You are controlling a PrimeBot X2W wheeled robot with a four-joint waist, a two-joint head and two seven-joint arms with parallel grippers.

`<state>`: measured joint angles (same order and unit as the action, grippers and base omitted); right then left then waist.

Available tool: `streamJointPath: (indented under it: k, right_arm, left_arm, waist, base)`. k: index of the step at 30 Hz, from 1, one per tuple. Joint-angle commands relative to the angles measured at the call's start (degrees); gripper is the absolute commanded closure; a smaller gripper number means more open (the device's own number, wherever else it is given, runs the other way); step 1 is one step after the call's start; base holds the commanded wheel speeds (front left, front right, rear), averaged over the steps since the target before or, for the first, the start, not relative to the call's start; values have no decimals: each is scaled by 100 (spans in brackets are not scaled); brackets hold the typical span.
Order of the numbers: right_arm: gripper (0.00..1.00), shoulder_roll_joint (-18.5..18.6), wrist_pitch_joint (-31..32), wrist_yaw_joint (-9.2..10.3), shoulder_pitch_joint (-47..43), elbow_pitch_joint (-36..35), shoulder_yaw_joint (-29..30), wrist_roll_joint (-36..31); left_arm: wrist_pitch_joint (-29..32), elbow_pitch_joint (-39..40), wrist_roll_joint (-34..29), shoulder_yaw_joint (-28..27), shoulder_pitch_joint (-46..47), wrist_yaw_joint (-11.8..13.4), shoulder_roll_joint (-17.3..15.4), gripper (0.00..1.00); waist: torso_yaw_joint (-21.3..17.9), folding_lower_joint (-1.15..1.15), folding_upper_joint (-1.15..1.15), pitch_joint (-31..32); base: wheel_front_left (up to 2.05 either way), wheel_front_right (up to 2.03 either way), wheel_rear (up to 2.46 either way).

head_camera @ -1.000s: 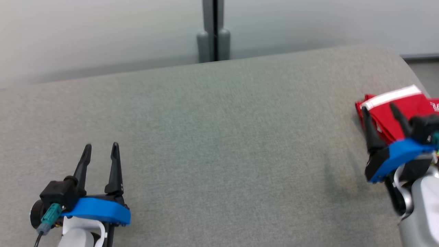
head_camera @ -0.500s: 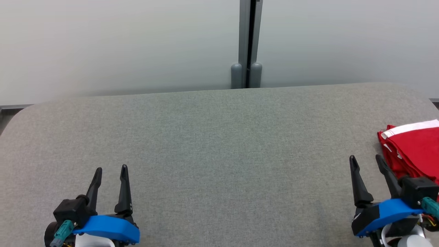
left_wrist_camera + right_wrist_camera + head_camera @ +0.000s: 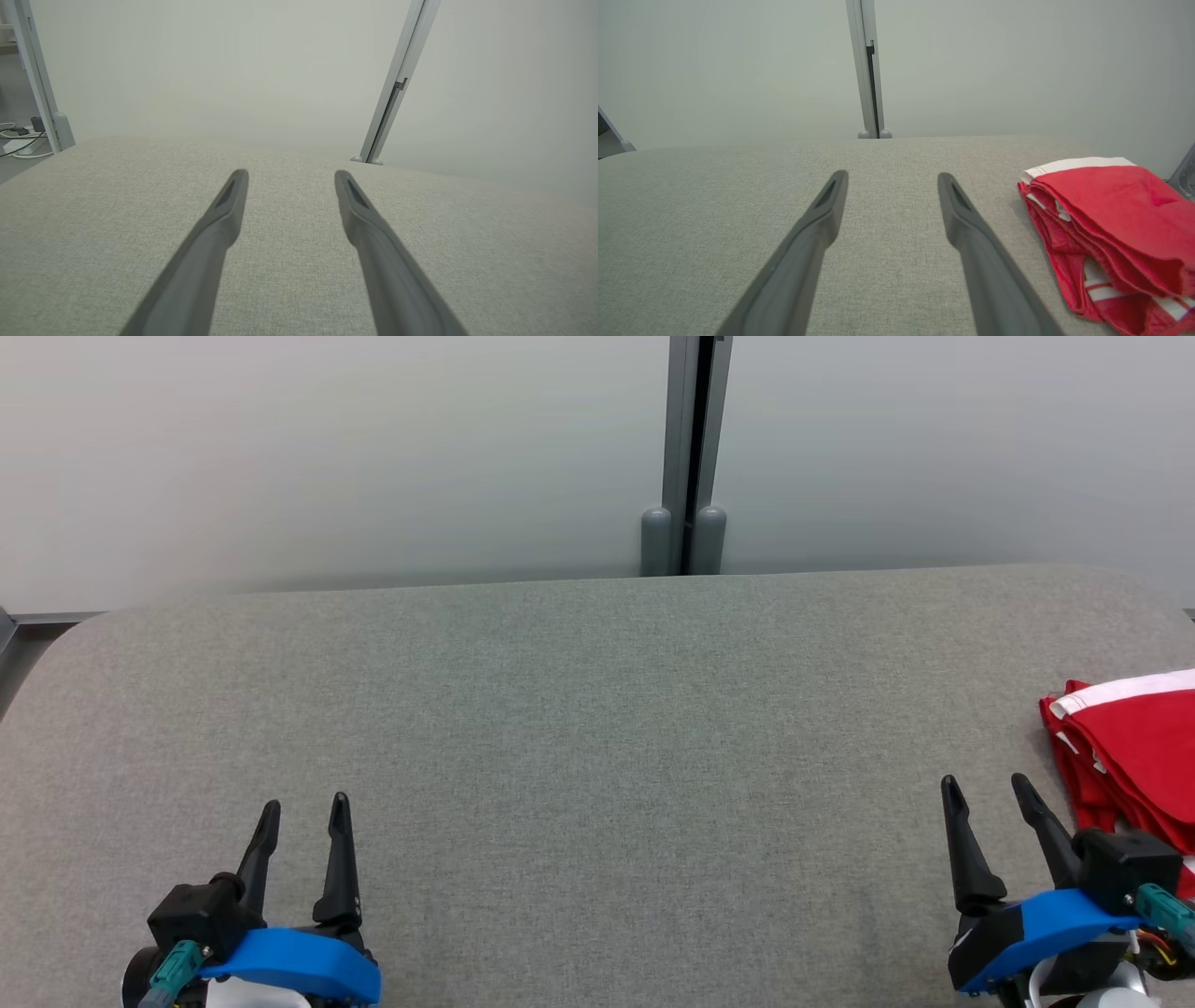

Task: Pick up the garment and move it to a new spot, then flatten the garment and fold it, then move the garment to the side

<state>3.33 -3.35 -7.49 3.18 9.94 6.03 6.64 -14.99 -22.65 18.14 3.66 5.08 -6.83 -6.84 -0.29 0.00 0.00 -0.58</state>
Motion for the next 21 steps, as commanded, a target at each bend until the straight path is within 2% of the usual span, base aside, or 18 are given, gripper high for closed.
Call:
streamJointPath:
  k: [1, 21]
  right_arm:
    - [0, -23, 10, -1, -73, -3, 13, 28]
    - [0, -46, -35, -1, -33, 63, -54, 69]
  left_arm:
    - [-25, -21, -13, -25, 34, -20, 12, 0]
    - [-25, -27, -37, -40, 38, -57, 20, 0]
  waist:
    - [1, 0, 0, -5]
    - [-16, 0, 0, -50]
  base:
    - [0, 0, 0]
    - [0, 0, 0]
